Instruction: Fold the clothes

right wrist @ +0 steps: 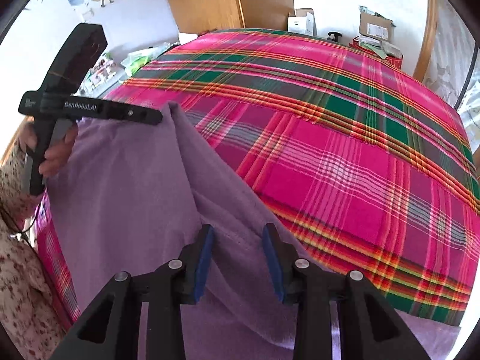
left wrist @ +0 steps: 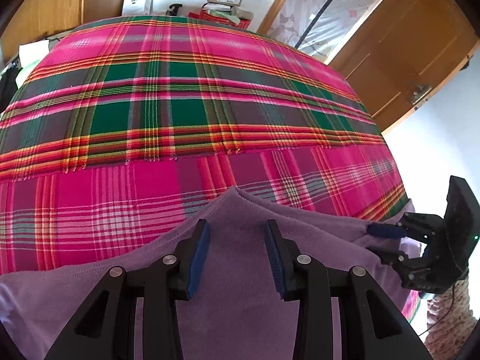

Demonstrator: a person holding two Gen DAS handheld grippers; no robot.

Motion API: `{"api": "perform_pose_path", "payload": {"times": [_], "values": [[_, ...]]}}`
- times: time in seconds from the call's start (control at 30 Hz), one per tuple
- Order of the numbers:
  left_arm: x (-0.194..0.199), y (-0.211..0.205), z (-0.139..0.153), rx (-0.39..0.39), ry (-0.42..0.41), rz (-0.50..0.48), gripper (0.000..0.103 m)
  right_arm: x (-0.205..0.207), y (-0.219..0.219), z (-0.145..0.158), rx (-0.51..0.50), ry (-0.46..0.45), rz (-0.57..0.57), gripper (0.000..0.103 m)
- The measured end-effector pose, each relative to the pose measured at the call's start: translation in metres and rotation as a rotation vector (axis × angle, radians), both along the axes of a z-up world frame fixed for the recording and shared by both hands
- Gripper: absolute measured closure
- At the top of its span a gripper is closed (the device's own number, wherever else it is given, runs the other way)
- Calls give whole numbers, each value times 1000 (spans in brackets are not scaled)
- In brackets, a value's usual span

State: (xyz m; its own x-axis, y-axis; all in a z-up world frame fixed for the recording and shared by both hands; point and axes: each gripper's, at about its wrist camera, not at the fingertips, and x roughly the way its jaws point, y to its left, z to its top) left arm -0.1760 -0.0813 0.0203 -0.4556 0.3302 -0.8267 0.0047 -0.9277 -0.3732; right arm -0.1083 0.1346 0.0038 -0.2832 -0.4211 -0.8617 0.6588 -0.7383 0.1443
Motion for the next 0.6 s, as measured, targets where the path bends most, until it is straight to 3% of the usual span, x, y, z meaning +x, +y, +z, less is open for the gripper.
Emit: {"api": "perform_pose_path", "payload": {"times": [0.07, 0.13, 0.37, 0.6], "values": [[-1, 1, 0, 2, 0, 4, 64, -1, -3, 0, 1, 12, -10, 92], [-2, 0, 0, 7, 3, 11, 64, -1, -5, 0, -1, 26, -20, 97], [-3, -6, 0, 38, 13, 42, 64, -11, 20, 12, -105, 81, -185, 98], [3, -9, 1, 56, 22, 40, 64, -12, 19, 8, -83, 93, -235, 98]]}}
